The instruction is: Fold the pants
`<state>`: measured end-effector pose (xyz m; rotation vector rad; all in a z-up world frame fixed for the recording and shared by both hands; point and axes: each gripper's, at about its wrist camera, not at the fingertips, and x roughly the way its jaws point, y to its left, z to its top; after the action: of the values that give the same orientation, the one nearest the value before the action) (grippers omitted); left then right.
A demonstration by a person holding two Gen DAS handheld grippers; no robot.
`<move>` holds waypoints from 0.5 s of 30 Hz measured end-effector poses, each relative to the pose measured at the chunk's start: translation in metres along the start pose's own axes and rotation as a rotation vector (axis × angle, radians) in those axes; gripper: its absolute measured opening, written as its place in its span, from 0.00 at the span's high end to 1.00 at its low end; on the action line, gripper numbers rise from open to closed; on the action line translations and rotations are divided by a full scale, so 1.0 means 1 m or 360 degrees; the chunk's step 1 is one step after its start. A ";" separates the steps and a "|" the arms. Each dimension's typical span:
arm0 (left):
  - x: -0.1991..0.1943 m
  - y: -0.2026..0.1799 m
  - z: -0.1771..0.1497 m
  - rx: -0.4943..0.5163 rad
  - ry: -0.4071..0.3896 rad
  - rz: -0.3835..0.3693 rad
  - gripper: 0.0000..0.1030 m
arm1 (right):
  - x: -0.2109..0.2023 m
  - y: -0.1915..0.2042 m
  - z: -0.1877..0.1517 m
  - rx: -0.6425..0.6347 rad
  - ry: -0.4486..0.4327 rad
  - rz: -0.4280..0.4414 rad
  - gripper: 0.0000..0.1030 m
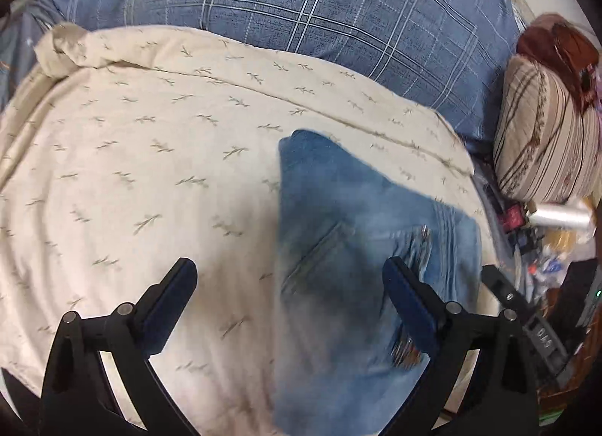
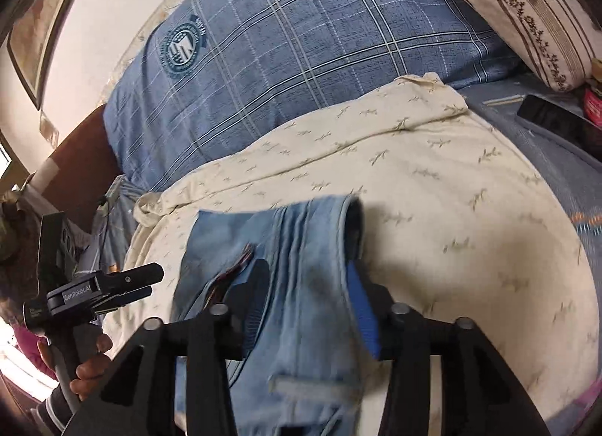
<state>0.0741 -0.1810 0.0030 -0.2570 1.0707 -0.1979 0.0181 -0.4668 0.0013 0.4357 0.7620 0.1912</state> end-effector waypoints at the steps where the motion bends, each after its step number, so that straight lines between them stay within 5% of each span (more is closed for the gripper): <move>1: 0.003 -0.001 0.000 0.0014 -0.0001 0.0006 0.03 | -0.001 0.001 -0.003 -0.0003 0.0004 -0.0007 0.51; 15: -0.011 -0.003 -0.013 0.0068 -0.0027 0.0084 0.03 | 0.000 0.017 -0.031 -0.0089 0.0120 -0.0104 0.38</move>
<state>0.0573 -0.1819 0.0071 -0.1917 1.0539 -0.1705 -0.0035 -0.4420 -0.0113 0.3520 0.8419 0.1684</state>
